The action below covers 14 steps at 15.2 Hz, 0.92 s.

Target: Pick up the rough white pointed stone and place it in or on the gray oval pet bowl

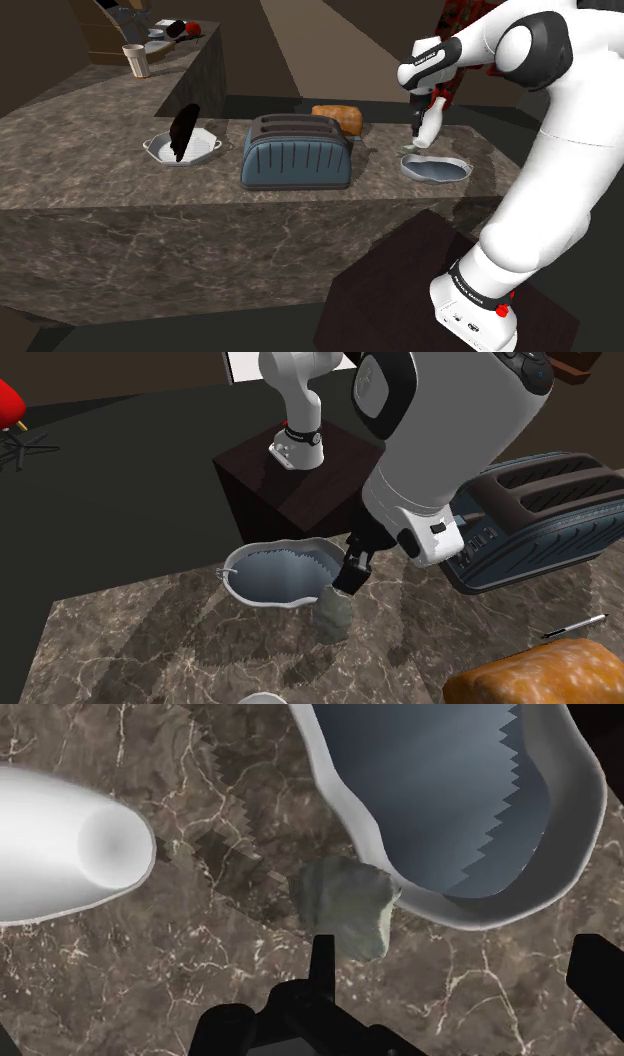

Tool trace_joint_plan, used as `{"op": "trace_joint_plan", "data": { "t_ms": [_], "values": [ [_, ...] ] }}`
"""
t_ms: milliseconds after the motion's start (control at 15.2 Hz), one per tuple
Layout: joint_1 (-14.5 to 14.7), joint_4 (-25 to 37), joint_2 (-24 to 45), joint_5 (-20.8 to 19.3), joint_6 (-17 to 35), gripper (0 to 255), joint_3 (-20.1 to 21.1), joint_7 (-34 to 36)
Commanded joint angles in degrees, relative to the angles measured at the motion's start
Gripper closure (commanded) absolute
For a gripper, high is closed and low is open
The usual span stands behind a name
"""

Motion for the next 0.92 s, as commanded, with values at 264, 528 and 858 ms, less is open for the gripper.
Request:
{"op": "trace_joint_plan", "data": {
  "t_ms": [264,528,858],
  "values": [
    [-4.5,13.9,13.8,2.9,0.6,0,0.7,-6.4],
    [-5.8,16.5,17.1,3.5,1.6,0,1.1,-7.6],
    [-6.6,14.9,18.9,3.9,5.1,0,1.3,-7.8]
  ]
}}
